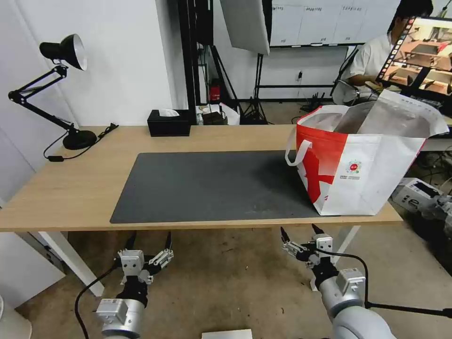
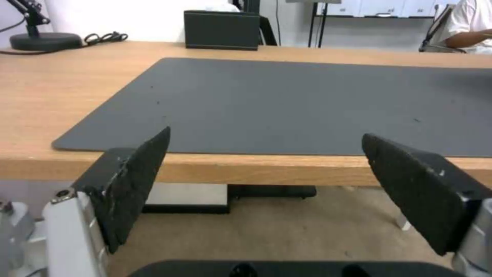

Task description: Pick up the trash from the table and place it into the takeout bag.

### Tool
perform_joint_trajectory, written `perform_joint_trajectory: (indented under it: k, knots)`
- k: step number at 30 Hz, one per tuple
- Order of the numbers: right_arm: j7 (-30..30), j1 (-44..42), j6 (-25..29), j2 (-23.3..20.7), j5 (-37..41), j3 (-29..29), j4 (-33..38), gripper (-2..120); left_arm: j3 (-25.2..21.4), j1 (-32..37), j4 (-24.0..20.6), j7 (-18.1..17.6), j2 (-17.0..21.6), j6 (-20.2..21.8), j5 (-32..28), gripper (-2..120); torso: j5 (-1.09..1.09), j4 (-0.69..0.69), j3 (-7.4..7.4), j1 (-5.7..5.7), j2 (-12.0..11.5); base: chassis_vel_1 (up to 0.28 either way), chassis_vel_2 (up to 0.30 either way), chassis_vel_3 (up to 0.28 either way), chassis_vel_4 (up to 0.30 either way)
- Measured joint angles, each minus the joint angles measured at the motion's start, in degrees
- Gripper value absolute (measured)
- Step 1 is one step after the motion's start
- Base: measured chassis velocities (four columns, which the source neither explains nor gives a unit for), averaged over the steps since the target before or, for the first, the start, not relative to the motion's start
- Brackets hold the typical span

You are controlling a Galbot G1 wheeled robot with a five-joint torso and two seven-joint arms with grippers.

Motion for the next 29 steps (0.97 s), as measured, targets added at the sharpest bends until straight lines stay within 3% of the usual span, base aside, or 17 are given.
perform_joint_trajectory:
  k: [29]
  knots:
    - [0.00,0.00,0.00,0.00,0.00,0.00,0.00,100,0.03,-0.07,-0.06,-0.07,0.10,0.00,-0.05,100,0.00,0.00,0.00,0.00,0.00,0.000,0.000,0.000,0.000]
